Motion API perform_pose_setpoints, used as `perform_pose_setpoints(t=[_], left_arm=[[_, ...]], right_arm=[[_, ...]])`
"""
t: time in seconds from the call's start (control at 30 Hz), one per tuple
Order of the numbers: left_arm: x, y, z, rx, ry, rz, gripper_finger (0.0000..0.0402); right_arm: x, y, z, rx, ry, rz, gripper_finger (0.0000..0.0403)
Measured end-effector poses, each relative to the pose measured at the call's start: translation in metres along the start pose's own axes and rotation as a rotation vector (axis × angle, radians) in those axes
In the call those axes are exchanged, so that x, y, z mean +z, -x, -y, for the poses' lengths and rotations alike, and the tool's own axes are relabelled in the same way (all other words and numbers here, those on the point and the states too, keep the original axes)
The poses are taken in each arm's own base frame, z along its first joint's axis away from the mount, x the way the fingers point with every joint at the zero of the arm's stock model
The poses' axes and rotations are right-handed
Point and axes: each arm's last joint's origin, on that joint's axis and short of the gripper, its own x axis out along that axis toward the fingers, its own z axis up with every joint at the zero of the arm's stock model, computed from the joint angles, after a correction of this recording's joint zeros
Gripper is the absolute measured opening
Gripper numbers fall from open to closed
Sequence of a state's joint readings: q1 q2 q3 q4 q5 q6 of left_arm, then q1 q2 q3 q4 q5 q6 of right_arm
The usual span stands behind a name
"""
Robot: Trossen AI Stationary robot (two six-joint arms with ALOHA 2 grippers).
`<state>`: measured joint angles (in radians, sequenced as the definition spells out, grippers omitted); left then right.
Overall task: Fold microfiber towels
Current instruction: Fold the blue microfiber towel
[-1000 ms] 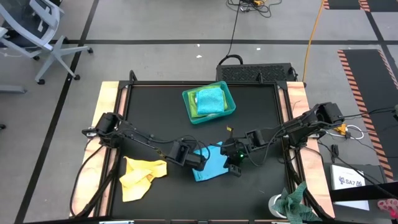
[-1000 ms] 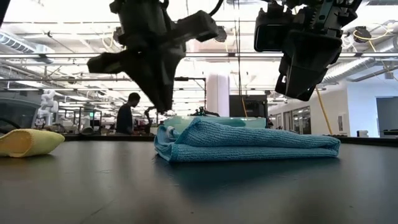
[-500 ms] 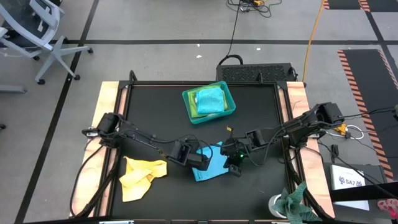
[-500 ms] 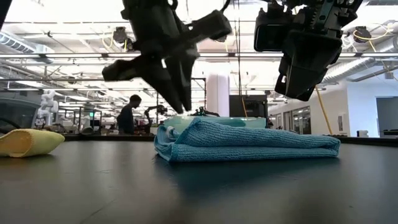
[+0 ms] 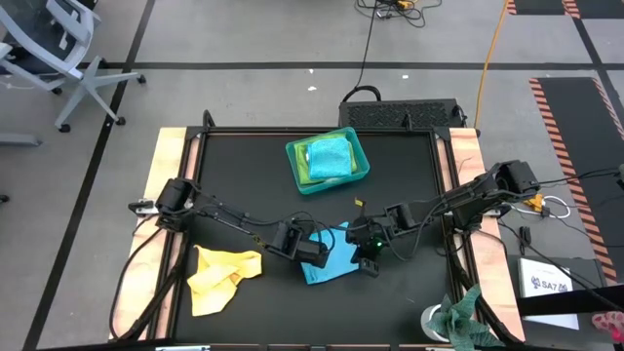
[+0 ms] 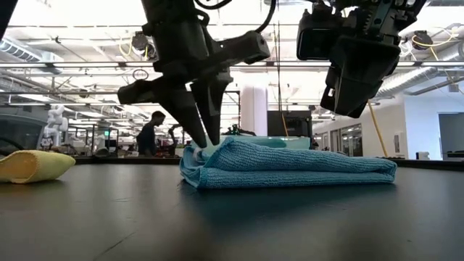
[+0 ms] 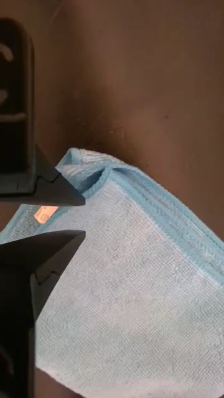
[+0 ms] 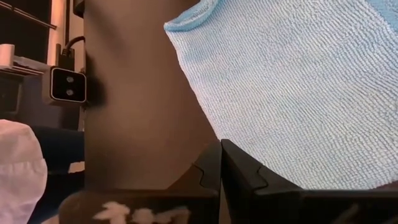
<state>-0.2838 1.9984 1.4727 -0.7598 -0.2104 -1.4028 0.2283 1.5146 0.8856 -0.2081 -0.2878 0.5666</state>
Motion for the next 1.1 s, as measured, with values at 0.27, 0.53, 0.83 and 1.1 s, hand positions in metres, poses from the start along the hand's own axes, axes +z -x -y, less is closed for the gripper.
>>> perform_pose_setpoints(t=[0.27,0.53,0.83,1.1], left_arm=[[0.004,-0.001,-0.001,0.005,-0.023,0.006,0.0074],[0.002,-0.010,-0.003,0.041,-0.021,-0.006,0.0074],[0.000,-0.012,-0.008,0.089,-0.023,-0.040,0.0074],[0.004,-0.013,-0.006,0.065,0.002,-0.033,0.0074]], right_arm=[[0.000,0.000,0.000,0.001,0.003,0.000,0.0002],[0.000,0.000,0.000,-0.001,0.013,-0.004,0.0002],[-0.001,0.000,0.000,-0.002,0.027,-0.006,0.0002],[-0.001,0.000,0.000,-0.002,0.031,-0.006,0.0002]])
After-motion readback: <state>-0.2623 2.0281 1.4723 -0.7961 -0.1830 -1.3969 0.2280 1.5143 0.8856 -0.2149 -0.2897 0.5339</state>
